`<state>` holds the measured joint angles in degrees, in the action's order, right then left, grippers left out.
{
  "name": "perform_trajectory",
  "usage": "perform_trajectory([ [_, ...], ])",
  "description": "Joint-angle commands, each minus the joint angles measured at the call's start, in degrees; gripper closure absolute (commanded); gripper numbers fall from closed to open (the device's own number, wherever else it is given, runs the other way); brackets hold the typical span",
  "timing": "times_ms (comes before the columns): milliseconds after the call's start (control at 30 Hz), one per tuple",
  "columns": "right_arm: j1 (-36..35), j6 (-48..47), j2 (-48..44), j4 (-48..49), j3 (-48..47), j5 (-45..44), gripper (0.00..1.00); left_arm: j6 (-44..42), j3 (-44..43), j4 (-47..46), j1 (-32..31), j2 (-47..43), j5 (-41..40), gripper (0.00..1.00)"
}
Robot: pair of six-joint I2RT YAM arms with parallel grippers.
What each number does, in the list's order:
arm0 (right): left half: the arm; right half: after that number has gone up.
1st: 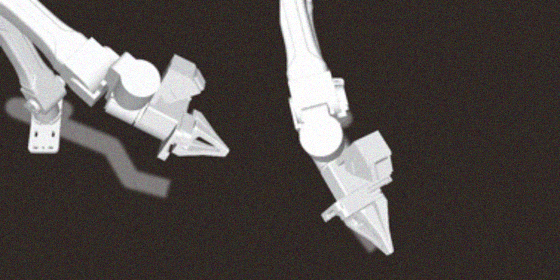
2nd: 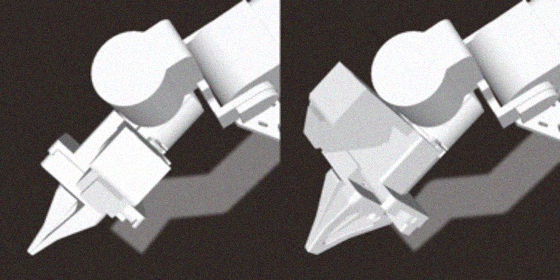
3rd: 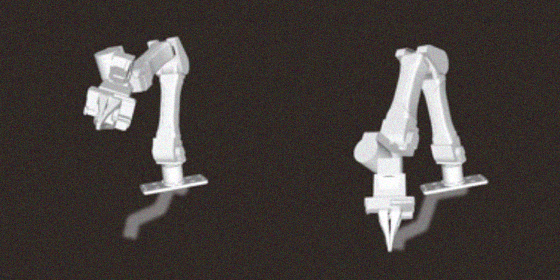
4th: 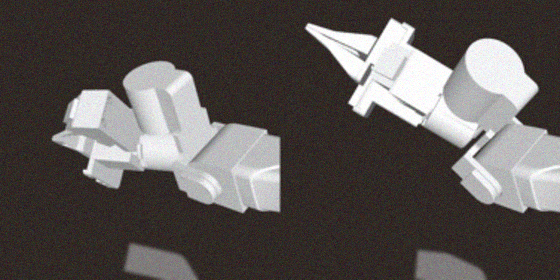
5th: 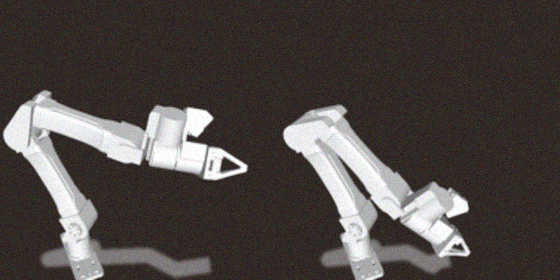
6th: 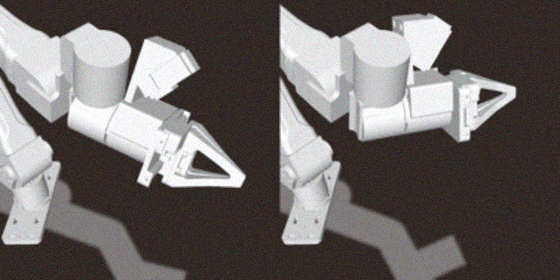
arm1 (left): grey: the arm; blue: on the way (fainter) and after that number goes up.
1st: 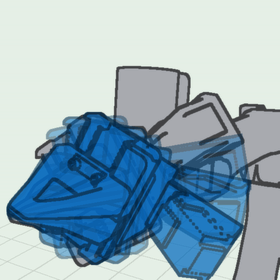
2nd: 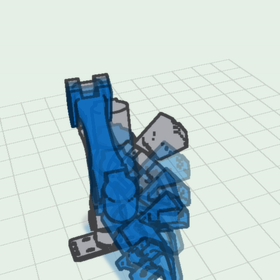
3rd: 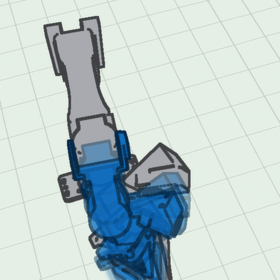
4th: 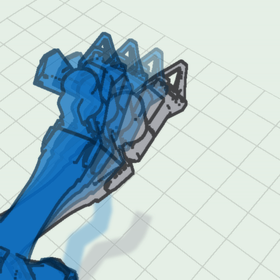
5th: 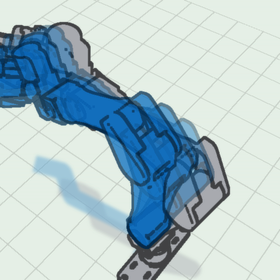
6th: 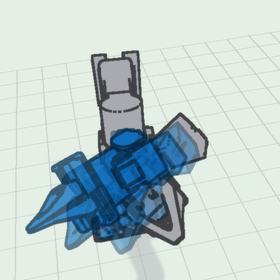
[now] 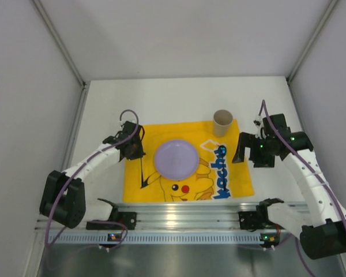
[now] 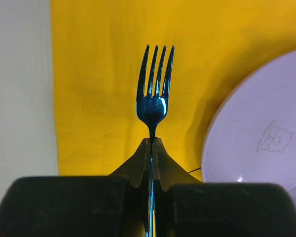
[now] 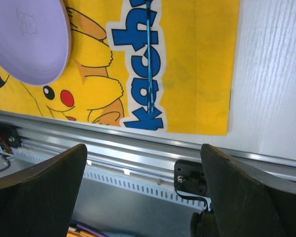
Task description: Set the dinner table for one person
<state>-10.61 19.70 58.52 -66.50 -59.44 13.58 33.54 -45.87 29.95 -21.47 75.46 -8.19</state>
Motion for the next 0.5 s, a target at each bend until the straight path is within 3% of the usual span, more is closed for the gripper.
perform_trajectory([
  [0, 0.06, 0.77, -2.71, -1.00, 1.16, -0.40, 0.00, 1.79, 0.34, -3.85, -2.25, 0.37, -2.53, 0.99],
  [67, -0.02, 0.95, -3.85, -1.00, 1.78, -0.31, 0.00, 1.79, -0.45, -3.24, -2.61, 1.61, -4.73, 0.69],
  [100, 0.06, 1.21, -4.11, -1.09, 1.87, -0.05, 0.00, 1.62, -0.80, -2.98, -2.61, 2.40, -5.17, 0.48],
  [167, -0.02, 1.30, -4.82, -1.35, 1.70, -0.05, 0.00, 1.79, -1.59, -1.58, -2.61, 2.50, -6.93, 0.20],
  [200, 0.06, 1.30, -5.08, -1.44, 1.52, -0.05, 0.00, 1.62, -1.77, -1.39, -2.61, 1.80, -7.02, 0.11],
  [267, 0.06, 1.30, -6.22, -1.62, 0.73, -0.14, 0.00, 1.79, -2.47, -0.52, -2.61, 0.66, -7.46, 0.05],
  [467, 0.06, 1.91, -11.84, 0.31, -5.85, 4.60, 0.00, 2.15, -9.14, 6.33, -2.61, -5.93, -9.48, 0.05],
])
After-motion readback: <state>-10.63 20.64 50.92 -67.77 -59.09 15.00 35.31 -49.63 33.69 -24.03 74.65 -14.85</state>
